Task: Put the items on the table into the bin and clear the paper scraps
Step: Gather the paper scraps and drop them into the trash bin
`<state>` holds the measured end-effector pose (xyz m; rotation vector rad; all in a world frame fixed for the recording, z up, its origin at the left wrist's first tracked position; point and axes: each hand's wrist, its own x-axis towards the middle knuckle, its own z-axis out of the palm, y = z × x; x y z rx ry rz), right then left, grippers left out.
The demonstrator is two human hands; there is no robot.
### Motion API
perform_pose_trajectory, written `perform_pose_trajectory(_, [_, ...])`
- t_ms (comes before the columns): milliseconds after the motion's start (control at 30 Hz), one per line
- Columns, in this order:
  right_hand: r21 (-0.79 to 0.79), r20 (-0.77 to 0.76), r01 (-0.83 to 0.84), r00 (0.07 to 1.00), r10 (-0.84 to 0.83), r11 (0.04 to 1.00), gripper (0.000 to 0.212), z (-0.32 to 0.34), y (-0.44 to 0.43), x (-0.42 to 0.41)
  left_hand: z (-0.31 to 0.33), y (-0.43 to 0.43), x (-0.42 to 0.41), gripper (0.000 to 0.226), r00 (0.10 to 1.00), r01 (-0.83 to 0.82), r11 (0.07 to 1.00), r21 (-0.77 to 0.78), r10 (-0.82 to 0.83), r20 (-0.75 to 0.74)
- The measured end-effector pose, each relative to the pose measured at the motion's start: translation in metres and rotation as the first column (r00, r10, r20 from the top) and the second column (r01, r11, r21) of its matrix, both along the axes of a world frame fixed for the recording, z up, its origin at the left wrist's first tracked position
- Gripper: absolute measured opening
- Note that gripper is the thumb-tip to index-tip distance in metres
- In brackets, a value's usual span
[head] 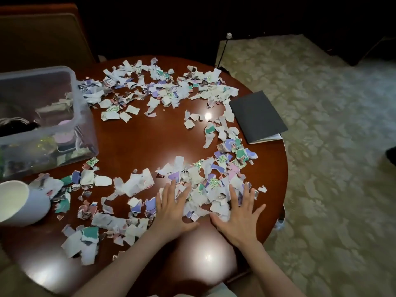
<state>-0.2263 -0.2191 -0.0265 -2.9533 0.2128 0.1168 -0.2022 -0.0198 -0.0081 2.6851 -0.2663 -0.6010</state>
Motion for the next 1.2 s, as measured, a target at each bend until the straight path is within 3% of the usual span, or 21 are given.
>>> perform_pose_trajectory(100, [0.073, -0.134, 0.063, 0.990, -0.053, 0.995, 0.115, 0.007, -0.005, 0.014, -0.003, -0.004, 0.006, 0.113, 0.997, -0.032, 0.999, -0.024, 0.033, 0.073])
perform_pose_trajectory(200, [0.112, -0.166, 0.053, 0.985, -0.034, 0.992, 0.118, 0.013, -0.003, 0.027, -0.003, -0.005, 0.017, 0.113, 0.987, -0.095, 0.992, -0.088, 0.105, 0.118])
perform_pose_trajectory(300, [0.146, -0.102, -0.068, 0.991, 0.083, 0.987, 0.088, 0.008, 0.004, 0.034, 0.001, -0.006, 0.024, 0.115, 0.996, -0.094, 0.994, -0.053, 0.094, 0.002])
perform_pose_trajectory(467, [0.175, 0.056, -0.207, 0.978, 0.200, 0.963, 0.052, -0.001, 0.028, 0.038, -0.008, -0.006, 0.031, 0.113, 0.999, -0.034, 0.995, -0.092, 0.036, 0.017])
perform_pose_trajectory(600, [0.245, 0.165, -0.186, 0.975, 0.149, 0.952, 0.049, -0.004, 0.031, 0.038, -0.006, -0.008, 0.038, 0.109, 0.998, -0.023, 0.993, -0.116, 0.030, 0.060])
perform_pose_trajectory(767, [0.103, 0.194, -0.218, 0.961, 0.196, 0.970, 0.053, 0.002, 0.024, 0.044, 0.001, -0.025, 0.047, 0.100, 0.987, -0.130, 0.977, -0.166, 0.143, 0.070])
perform_pose_trajectory(867, [0.104, 0.278, -0.122, 0.957, 0.089, 0.987, 0.064, 0.011, 0.006, 0.048, 0.002, -0.039, 0.049, 0.089, 0.975, -0.204, 0.958, -0.200, 0.218, 0.050])
perform_pose_trajectory(967, [0.056, 0.199, -0.028, 0.980, 0.016, 0.998, 0.075, 0.016, -0.030, 0.051, 0.005, -0.059, 0.053, 0.086, 0.948, -0.291, 0.937, -0.191, 0.310, 0.077])
perform_pose_trajectory(1100, [0.142, -0.073, 0.079, 0.995, -0.069, 0.987, 0.080, 0.013, -0.065, 0.064, 0.011, -0.087, 0.057, 0.090, 0.930, -0.314, 0.937, -0.154, 0.336, 0.149])
perform_pose_trajectory(1200, [0.223, -0.059, 0.037, 0.998, -0.024, 0.974, 0.079, 0.010, -0.069, 0.083, 0.011, -0.102, 0.066, 0.078, 0.935, -0.277, 0.960, -0.041, 0.279, 0.219])
